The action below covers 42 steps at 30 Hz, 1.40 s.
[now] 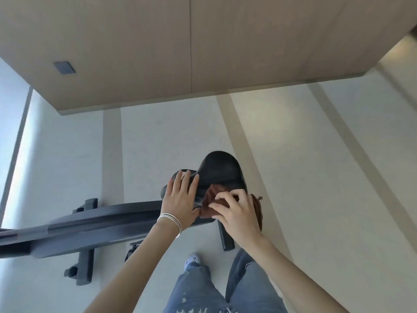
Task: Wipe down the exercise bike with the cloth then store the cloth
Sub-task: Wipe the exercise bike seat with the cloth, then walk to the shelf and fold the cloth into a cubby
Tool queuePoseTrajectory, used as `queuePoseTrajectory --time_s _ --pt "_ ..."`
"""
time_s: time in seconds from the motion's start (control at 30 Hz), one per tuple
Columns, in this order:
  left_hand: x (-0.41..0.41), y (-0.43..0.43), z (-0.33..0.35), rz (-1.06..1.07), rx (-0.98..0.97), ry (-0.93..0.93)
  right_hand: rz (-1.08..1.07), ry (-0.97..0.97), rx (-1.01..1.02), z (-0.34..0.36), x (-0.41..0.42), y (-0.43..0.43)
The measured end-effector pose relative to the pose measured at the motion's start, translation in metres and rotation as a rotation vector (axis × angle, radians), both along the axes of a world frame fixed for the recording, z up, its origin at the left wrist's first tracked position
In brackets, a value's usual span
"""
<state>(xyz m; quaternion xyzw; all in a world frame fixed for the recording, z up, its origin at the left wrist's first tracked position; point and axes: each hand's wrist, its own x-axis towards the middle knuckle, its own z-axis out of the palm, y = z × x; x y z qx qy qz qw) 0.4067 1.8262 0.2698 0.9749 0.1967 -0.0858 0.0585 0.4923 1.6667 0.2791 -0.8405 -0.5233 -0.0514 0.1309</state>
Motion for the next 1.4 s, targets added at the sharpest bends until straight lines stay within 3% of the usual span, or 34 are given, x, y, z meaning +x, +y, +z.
queuePoseTrajectory --time_s 0.17,0.47,0.83,1.4 --pt "0.003 -0.015 0.009 -0.234 0.034 0.007 -0.144 0.030 0.021 0.001 -0.004 -0.039" --pt "0.049 -0.093 0.015 -0.660 0.019 0.034 -0.640 0.087 0.110 0.008 0.011 -0.168" --pt "0.136 -0.247 0.018 -0.820 0.029 0.098 -1.013 0.104 0.180 0.019 0.029 -0.342" --pt "0.238 -0.518 0.032 -1.109 0.086 0.045 -1.318 0.093 0.244 0.034 0.054 -0.596"
